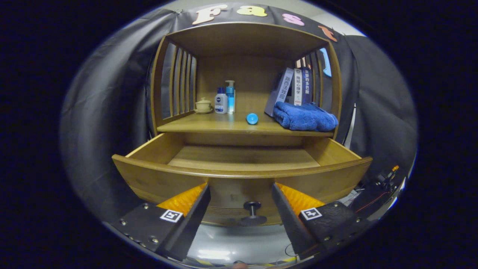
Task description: Pull open the drawer, take out the items inside it, and place them on the countertop above the cabinet.
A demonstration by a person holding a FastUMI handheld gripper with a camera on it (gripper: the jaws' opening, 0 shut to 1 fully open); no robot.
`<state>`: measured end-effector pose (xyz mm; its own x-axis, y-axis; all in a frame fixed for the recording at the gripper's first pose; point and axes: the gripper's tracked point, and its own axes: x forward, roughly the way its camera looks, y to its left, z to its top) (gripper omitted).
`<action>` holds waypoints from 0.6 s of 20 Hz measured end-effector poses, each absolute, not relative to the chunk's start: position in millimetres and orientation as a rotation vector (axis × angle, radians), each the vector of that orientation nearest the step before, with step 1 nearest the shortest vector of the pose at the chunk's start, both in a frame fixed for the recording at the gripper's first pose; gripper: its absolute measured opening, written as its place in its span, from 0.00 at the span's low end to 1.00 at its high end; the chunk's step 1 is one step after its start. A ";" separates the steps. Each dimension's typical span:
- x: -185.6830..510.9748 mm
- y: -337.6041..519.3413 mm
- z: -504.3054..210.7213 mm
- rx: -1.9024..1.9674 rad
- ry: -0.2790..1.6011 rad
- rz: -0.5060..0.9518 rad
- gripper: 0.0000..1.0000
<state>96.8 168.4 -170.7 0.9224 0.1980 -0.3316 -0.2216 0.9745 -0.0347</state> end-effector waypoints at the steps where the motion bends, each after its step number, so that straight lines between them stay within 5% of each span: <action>1: 95.9 167.5 -178.2 -0.083 0.366 0.215 0.99; 12: 152.1 184.3 -176.5 -0.061 0.371 0.215 0.96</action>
